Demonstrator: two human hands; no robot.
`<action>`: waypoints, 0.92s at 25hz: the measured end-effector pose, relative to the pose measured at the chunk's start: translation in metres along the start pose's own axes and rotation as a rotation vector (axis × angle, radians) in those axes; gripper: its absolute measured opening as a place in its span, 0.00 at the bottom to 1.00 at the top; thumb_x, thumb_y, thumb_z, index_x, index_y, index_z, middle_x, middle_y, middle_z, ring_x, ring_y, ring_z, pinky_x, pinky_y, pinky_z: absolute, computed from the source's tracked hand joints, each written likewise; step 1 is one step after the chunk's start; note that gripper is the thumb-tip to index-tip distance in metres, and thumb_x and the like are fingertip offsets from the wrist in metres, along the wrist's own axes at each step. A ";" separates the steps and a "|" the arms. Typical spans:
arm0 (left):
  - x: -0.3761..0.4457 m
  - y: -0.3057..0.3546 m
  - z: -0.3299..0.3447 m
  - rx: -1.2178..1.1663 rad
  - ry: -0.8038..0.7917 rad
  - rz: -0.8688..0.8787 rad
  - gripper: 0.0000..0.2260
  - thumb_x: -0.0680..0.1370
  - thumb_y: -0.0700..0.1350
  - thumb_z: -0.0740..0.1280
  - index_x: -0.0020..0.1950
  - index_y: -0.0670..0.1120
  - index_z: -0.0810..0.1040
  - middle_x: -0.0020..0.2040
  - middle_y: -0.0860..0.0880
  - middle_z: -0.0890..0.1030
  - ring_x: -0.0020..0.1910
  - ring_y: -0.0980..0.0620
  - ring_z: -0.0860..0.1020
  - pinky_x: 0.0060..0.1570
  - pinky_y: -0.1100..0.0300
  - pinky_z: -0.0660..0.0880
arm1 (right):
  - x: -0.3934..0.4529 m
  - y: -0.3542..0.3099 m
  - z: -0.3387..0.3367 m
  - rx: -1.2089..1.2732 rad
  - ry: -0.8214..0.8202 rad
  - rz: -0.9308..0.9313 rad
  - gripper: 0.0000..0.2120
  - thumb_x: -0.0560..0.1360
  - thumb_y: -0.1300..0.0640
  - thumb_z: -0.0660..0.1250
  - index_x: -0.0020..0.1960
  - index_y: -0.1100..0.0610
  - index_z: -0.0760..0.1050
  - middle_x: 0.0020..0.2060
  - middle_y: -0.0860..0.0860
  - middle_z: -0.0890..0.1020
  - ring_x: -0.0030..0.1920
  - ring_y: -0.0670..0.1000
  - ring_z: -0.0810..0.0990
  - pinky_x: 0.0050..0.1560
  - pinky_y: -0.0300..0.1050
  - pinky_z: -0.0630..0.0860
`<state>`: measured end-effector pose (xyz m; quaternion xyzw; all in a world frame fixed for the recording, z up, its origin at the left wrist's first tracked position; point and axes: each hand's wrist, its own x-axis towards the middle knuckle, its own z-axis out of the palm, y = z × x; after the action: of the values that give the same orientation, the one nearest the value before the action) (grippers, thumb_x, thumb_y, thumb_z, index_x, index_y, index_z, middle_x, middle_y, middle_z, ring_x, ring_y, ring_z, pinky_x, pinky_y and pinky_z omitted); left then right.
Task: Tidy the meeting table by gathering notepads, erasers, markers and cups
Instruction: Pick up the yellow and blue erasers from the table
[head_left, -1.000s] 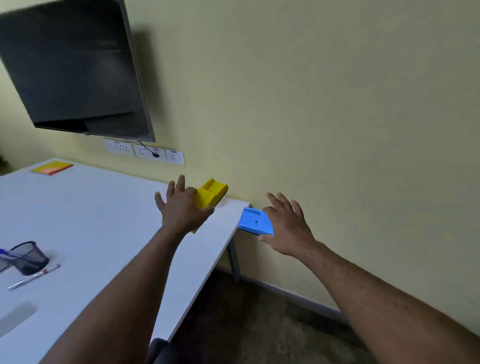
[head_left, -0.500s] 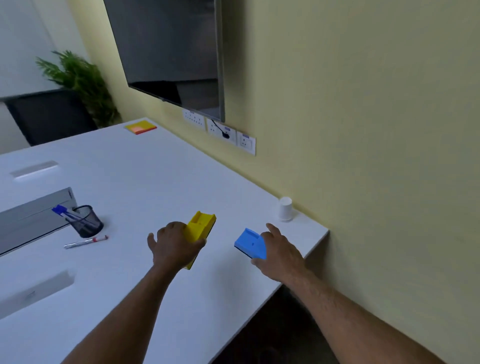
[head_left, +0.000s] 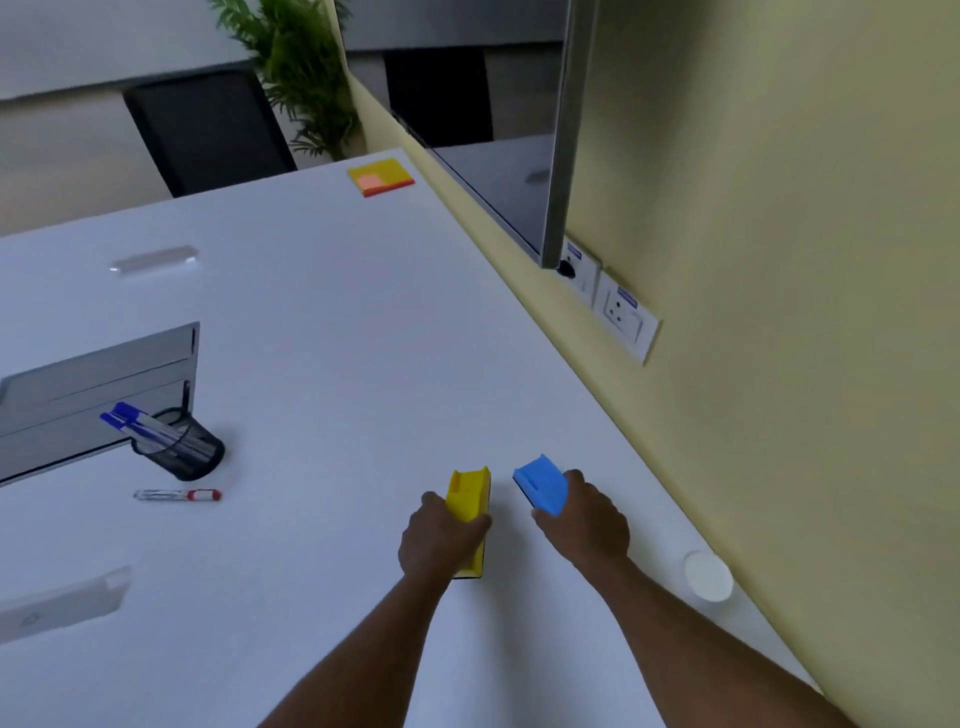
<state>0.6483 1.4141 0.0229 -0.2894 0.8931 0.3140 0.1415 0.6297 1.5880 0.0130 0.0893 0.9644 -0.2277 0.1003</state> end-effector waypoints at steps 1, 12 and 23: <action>0.009 0.008 0.008 -0.010 -0.008 -0.031 0.31 0.66 0.62 0.71 0.60 0.45 0.69 0.56 0.46 0.79 0.55 0.44 0.79 0.48 0.54 0.74 | 0.015 -0.003 0.001 0.003 0.000 0.017 0.27 0.70 0.40 0.68 0.61 0.54 0.66 0.52 0.52 0.79 0.51 0.55 0.79 0.50 0.50 0.76; 0.098 0.079 0.060 -0.069 0.033 -0.177 0.33 0.66 0.61 0.73 0.61 0.45 0.65 0.59 0.46 0.77 0.58 0.44 0.78 0.51 0.51 0.75 | 0.120 -0.013 0.027 -0.150 0.078 0.016 0.29 0.69 0.37 0.69 0.61 0.55 0.67 0.50 0.52 0.77 0.47 0.52 0.77 0.43 0.47 0.77; 0.201 0.135 0.057 -0.218 0.109 -0.124 0.38 0.64 0.67 0.74 0.60 0.44 0.66 0.57 0.45 0.75 0.56 0.42 0.78 0.47 0.49 0.75 | 0.248 -0.052 0.036 -0.117 0.191 0.004 0.32 0.66 0.36 0.72 0.57 0.58 0.69 0.47 0.56 0.78 0.44 0.56 0.77 0.34 0.45 0.69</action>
<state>0.4118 1.4506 -0.0435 -0.3744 0.8406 0.3834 0.0796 0.3846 1.5576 -0.0549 0.1067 0.9810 -0.1613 0.0133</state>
